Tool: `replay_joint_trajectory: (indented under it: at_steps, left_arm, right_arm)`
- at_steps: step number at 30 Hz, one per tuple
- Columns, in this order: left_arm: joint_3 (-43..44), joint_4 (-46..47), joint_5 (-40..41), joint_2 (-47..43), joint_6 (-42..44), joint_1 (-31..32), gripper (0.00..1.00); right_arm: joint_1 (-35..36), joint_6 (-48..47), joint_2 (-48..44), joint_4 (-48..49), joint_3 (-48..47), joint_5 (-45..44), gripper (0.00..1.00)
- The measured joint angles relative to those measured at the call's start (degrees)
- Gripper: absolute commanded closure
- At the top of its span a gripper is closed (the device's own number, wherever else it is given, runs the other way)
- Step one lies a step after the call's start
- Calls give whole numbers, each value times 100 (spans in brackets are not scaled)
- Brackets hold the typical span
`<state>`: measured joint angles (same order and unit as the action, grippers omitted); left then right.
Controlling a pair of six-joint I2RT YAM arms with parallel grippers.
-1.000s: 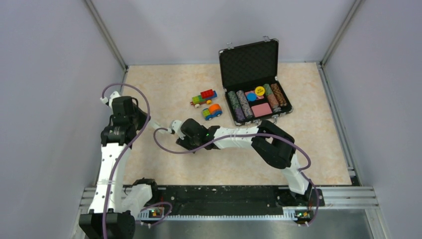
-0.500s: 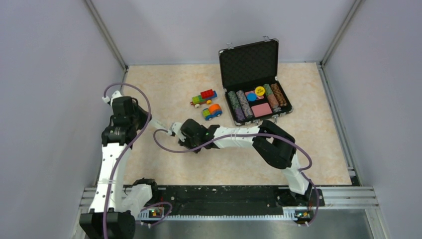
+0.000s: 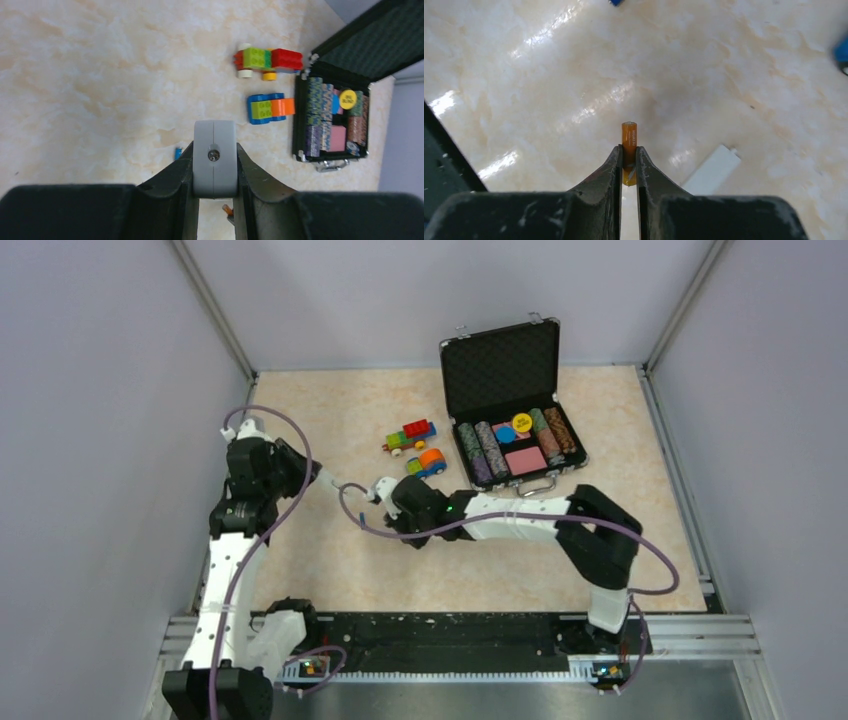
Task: Load the batteries into the remote control
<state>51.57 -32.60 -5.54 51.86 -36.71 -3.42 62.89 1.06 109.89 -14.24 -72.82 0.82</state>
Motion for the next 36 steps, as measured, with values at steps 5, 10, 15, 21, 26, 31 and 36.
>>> replay_joint_trajectory:
  at_steps: [5,10,15,21,26,31,36]
  left_arm:
    - [-376,922,-1158,-116,286,0,100]
    - [-988,2520,-2723,-201,264,2,100]
    - [-1202,4360,-4063,63,-356,2,100]
    - [-977,6074,-5287,828,-1141,24,100]
    - [-713,6408,-5672,960,-1161,129,100]
    - [-299,6548,-5702,1281,-1453,280,100]
    - [-203,6732,-5547,1598,-2256,415,100]
  right_arm:
    - [-293,490,-1502,236,691,-94,90]
    - [-640,820,-3003,568,957,-310,89]
    - [-872,879,-3790,789,883,-247,87]
    - [-903,813,-4039,949,695,229,87]
    - [-903,787,-4081,1139,669,581,86]
    - [-903,791,-3912,1294,446,839,86]
    - [-903,966,-3624,1506,114,868,86]
